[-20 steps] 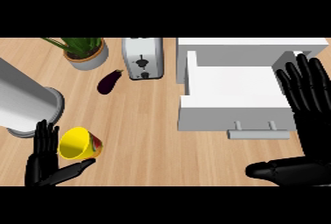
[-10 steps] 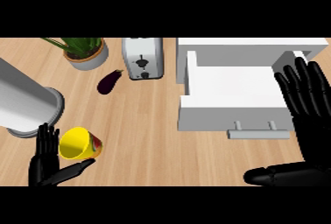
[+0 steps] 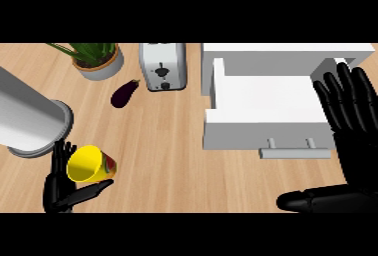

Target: Pick up the cup, place it into the drawer and close the drawer

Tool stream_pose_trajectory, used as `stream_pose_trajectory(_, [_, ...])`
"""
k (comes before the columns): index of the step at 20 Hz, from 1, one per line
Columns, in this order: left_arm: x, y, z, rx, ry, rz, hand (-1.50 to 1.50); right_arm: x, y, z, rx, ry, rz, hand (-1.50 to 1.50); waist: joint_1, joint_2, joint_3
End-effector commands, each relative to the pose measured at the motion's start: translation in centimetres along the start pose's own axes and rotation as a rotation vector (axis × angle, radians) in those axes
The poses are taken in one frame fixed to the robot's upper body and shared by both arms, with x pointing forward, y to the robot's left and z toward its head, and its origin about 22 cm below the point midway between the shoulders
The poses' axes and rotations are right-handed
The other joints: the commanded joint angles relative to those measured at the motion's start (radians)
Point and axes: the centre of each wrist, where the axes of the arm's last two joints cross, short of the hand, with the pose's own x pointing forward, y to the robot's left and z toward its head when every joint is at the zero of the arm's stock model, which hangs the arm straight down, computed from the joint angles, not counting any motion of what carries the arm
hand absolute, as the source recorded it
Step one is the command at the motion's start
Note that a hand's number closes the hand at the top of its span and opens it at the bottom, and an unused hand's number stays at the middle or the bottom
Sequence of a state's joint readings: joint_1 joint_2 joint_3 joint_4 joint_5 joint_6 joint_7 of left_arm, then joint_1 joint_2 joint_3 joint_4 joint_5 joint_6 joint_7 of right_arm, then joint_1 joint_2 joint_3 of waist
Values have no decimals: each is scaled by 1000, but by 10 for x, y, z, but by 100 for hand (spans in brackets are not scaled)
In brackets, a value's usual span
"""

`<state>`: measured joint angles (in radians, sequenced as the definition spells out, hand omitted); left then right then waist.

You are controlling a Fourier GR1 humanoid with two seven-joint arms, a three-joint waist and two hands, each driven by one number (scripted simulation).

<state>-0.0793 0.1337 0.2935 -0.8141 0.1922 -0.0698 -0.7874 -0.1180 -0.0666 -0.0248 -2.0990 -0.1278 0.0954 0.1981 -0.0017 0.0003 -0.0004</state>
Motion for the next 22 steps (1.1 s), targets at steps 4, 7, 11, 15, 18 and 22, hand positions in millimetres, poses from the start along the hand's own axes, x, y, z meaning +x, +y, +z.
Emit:
stream_pose_trajectory(4, [2,-6,-4,-1,-5,64,-150,-19,-10,13,10,-5,-17,-150,1,0,1])
stream_pose_trajectory(7, [-13,-12,-5,17,2,73,-150,-5,-19,6,7,2,-13,-150,-1,0,0])
stream_pose_trajectory(11, [-18,-12,0,-11,20,141,-150,6,-19,-4,11,-8,-4,-150,0,0,0])
stream_pose_trajectory(15, [-12,-20,-23,-76,9,204,-150,-11,-3,-3,-5,9,-10,-150,-1,1,0])
stream_pose_trajectory(18, [-21,-31,-7,-66,-7,248,-150,4,-11,11,15,18,-5,-150,-2,0,0])
stream_pose_trajectory(22, [-21,-22,-7,-129,-37,312,150,11,-19,-1,4,26,-8,-150,-2,0,0])
